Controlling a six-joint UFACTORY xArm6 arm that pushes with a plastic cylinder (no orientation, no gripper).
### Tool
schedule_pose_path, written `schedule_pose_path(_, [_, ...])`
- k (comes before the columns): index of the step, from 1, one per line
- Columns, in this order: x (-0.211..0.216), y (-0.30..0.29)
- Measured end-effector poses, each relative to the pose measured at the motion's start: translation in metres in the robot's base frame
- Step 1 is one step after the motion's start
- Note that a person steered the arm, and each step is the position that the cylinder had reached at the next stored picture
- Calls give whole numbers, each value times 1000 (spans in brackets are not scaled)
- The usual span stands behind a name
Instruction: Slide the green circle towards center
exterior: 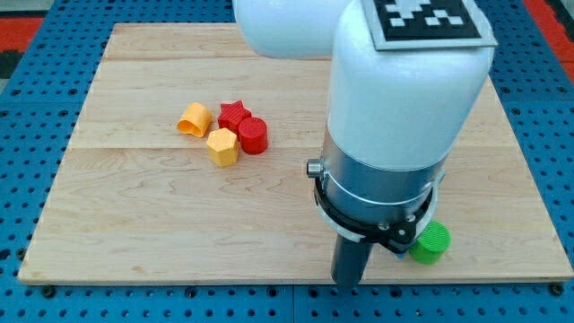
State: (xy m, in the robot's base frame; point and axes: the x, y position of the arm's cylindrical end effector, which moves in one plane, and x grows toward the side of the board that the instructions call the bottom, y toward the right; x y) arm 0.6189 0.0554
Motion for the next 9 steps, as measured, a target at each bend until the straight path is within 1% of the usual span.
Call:
schedule_pose_path(1, [-1,22])
schedule_pose_path(2, [0,94])
schedule_pose_path(3, [0,149])
schedule_pose_path(4, [-12,152])
schedule_pose_path(6, [-7,131])
schedule_pose_path(7, [-41,85])
schedule_pose_path(8, [-115,79])
schedule_pose_path(9, [-143,84])
